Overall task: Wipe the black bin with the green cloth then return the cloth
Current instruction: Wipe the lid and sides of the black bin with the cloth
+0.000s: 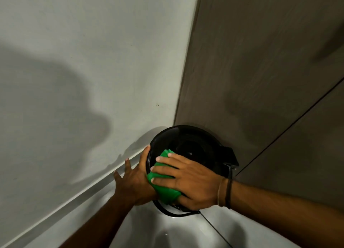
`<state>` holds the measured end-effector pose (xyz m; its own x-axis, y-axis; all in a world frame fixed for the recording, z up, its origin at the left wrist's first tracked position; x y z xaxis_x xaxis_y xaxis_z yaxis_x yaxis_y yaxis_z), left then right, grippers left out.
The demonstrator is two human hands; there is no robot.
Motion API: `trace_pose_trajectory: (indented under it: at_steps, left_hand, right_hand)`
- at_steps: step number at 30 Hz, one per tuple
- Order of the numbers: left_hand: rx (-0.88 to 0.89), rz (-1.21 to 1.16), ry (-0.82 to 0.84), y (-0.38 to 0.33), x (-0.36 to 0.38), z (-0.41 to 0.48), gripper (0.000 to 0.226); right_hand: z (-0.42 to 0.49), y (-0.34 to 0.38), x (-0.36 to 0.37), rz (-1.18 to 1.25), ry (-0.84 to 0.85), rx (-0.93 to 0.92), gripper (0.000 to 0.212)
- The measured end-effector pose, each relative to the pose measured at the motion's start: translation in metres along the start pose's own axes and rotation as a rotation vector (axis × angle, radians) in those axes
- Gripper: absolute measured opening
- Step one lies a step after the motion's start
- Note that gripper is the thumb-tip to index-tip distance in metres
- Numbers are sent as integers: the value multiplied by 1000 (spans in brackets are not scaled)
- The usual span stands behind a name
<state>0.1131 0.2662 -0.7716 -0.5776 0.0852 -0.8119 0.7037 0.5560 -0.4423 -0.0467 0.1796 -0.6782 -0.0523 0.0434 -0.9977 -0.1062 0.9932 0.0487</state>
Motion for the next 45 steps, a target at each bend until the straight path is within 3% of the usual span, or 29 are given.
trace_pose_trajectory:
  at_steps: [8,12,19,24,28,31,37,45]
  left_hand:
    - [-26,-97,-15,-3,-4,-5,182]
    - [-37,-113,-17,-2,-3,-4,182]
    - [-23,-102,-35,1,-3,-1,182]
    - [-12,-107,-36,0,-4,-2,179]
    - [-7,-104,-35,0,-3,-1,181]
    - [-4,-99,-17,0,-4,0,186]
    - [-38,-94,-20,0,-3,-1,184]
    - [-50,-221,-63,-3,-1,-13,180]
  right_hand:
    - [-70,-1,27,33,-98,9,67]
    - [-123,-4,50,-34,-82,12,62]
    - [-172,-27,58,77,-171,243,60]
    - [-200,-41,62,225,-390,541,58]
    - [-175,-30,61,347,-479,668,74]
    - [-136,-28,43,259,-429,623,75]
    - [-37,-42,10,116,-178,501,73]
    - [2,-48,6,171,-128,489,75]
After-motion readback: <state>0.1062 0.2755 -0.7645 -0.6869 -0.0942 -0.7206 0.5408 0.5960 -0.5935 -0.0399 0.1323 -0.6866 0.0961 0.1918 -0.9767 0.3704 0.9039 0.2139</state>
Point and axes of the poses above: each hand's wrist, its own z-axis towards the middle knuckle, its own x-axis out of the palm, y = z × x, the point moved 4 cm from there along z, towards the middle knuckle, and after that the axes turned 3 degrees about z, right-handed, at the moved point
